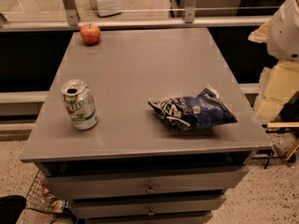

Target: Move blue chip bag near apple

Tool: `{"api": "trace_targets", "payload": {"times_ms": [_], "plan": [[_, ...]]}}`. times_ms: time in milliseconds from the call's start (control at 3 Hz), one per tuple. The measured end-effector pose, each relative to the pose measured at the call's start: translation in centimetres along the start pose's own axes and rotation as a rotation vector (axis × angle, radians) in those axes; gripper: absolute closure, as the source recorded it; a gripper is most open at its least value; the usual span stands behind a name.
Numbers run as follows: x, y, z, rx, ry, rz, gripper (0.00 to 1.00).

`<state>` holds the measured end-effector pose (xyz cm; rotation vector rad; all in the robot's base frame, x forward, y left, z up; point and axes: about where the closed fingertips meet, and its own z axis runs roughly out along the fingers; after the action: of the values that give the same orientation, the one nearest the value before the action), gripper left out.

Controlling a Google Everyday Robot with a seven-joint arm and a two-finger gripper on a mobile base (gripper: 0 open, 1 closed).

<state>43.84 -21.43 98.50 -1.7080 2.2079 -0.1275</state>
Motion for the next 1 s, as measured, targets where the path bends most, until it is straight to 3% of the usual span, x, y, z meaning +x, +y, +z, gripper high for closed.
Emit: {"api": "trace_targets", "payload": {"times_ms": [333,1000], "plan": [[0.0,0.0,0.0,0.000,0.000,0.000,0.00],[0.1,-0.2,3.9,-0.086,-0.014,0.025,0.00]]}}
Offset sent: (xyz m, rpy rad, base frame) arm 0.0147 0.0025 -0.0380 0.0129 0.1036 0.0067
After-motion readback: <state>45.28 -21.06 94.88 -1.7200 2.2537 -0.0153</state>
